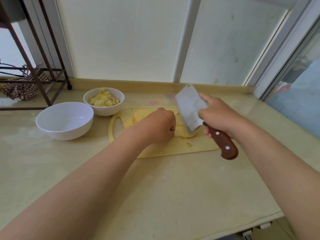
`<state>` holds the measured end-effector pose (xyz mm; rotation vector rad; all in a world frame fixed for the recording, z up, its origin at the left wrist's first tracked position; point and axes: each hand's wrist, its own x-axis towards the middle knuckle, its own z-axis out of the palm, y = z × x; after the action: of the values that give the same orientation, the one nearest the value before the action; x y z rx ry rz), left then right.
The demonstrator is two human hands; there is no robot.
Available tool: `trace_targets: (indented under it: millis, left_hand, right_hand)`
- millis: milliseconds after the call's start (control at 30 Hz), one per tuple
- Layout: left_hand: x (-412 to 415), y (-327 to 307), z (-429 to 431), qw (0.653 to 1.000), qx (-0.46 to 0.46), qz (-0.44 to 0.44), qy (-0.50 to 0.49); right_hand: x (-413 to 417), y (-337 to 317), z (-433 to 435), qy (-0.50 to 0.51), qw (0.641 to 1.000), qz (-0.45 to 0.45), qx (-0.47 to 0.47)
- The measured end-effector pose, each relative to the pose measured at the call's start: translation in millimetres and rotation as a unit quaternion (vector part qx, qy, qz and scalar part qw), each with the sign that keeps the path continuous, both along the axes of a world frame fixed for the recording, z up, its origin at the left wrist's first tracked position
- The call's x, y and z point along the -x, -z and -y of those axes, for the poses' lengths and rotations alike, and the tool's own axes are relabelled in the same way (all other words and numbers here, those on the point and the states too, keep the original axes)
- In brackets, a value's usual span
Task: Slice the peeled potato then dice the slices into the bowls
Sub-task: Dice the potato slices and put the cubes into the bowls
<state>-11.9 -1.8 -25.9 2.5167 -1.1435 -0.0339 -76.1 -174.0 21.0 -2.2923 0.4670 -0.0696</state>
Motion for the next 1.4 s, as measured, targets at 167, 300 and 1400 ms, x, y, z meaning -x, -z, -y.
trace_targets:
  millis: [167,300,1400]
  left_hand:
    - [-1.8,3.1,4.1,1.0,-0.011,-0.007,-0.023]
    - [9.1,9.5,12.7,0.997,0.051,0.027,-0.047]
    - [14.0,30.3,62.9,0.998,0.063,-0.021,-0.021]
  right_hand:
    - [45.4,10.4,39.4,0.055,0.997,0.021,-0.06]
    - [70.9,28.4,56.7,0.075,0.992,0.01,-0.097]
    - [54.9,61.5,17.9,0.009,0.986,-0.051,0.158]
